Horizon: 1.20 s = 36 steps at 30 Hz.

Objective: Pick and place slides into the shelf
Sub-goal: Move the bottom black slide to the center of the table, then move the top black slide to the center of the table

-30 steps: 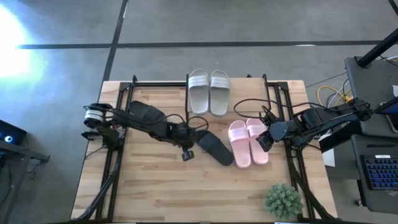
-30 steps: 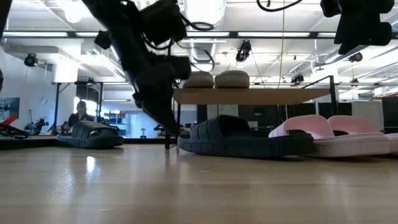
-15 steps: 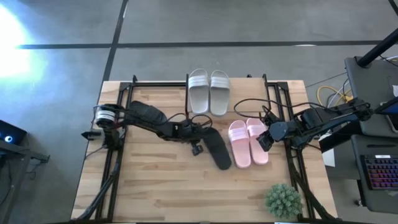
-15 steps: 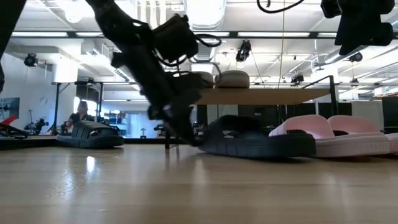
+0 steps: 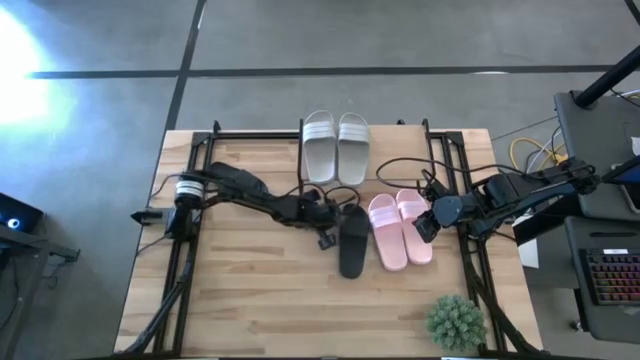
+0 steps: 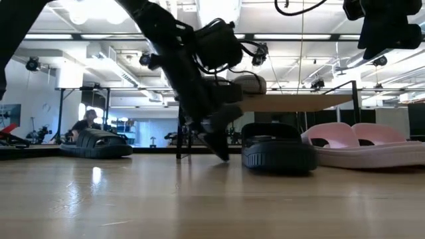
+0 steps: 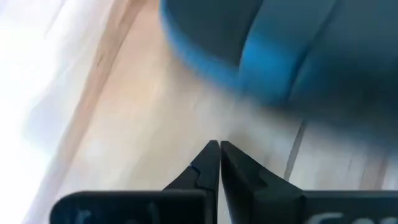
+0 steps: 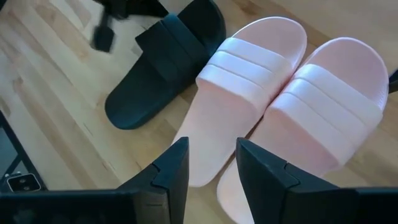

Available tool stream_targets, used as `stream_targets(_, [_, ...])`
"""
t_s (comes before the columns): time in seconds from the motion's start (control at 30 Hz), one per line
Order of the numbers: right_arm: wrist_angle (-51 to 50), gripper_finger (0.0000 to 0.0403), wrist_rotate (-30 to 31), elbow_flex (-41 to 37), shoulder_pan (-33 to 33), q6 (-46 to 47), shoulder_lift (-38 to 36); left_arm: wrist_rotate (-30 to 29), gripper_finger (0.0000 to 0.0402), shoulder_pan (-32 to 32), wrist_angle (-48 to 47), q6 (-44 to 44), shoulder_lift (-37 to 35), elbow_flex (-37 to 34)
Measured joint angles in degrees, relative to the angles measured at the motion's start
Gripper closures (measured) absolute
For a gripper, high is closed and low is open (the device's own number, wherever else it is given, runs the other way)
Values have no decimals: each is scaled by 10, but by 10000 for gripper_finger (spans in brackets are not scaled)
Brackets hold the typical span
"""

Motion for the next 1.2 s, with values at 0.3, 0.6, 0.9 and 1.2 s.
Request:
stream_targets(0.3, [-15, 287, 1, 0, 0, -16, 0, -7, 402, -24, -152, -20, -174, -37])
stream_targets(0.6, [-12, 283, 44, 0, 0, -45, 0, -79, 355, -13, -246, -263, -364, -156])
stream_targets(0.9, [-3, 284, 33, 0, 0, -79, 0, 2, 200, 177, -390, -299, -468, -191])
stream_targets(1.2, [1, 288, 32, 0, 0, -60, 0, 212, 162, 421, -401, -105, -471, -193])
